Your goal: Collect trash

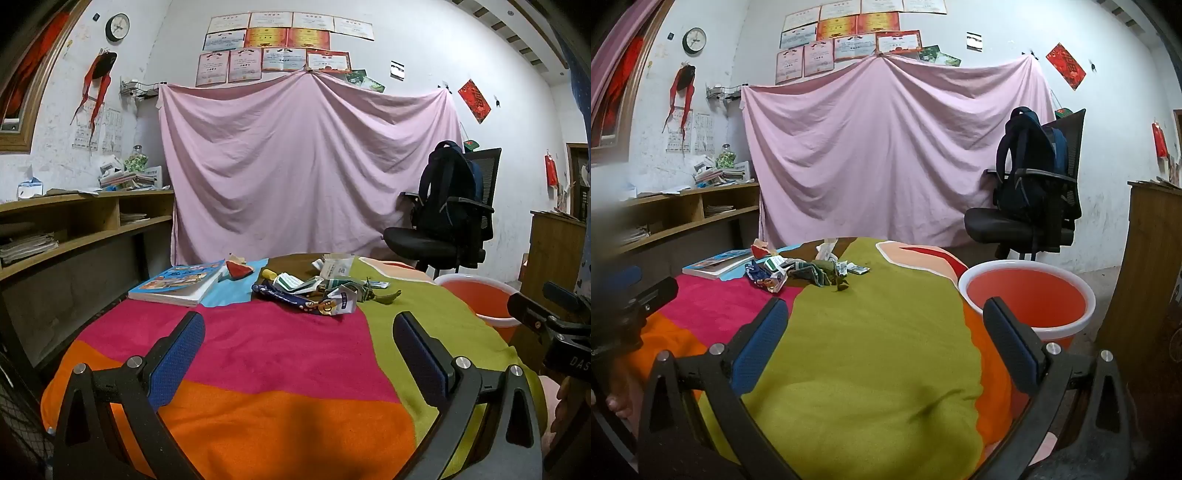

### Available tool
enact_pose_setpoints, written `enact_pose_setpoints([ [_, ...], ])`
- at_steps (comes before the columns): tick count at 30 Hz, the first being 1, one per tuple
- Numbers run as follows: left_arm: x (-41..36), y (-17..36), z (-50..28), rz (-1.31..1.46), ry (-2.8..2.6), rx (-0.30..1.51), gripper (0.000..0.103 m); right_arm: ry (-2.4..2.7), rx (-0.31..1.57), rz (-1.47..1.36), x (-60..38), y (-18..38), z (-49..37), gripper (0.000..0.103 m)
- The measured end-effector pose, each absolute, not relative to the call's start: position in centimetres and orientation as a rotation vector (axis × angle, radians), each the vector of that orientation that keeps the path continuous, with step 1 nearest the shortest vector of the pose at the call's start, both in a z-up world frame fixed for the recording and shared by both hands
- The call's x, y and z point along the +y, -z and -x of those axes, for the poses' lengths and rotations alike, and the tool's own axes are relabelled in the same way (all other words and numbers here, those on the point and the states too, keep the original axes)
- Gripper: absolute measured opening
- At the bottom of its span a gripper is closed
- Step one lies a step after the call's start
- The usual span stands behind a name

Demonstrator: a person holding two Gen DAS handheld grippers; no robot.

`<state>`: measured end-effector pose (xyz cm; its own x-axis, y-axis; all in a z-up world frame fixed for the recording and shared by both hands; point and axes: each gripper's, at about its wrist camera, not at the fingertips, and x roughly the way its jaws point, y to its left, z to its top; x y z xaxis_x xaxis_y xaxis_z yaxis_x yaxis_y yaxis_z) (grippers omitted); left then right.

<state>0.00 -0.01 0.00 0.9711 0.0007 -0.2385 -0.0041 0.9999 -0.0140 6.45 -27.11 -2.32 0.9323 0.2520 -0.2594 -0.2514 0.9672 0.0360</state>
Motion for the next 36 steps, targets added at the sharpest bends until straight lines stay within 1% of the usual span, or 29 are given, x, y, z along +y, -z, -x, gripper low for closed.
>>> enact_pose_setpoints([
  [36,-0.64,0.07,-0.13,0.019,0.004,0.238,0.100,-0.259,0.272,-0.017,-27.20,2.44,-6.49,0.103],
])
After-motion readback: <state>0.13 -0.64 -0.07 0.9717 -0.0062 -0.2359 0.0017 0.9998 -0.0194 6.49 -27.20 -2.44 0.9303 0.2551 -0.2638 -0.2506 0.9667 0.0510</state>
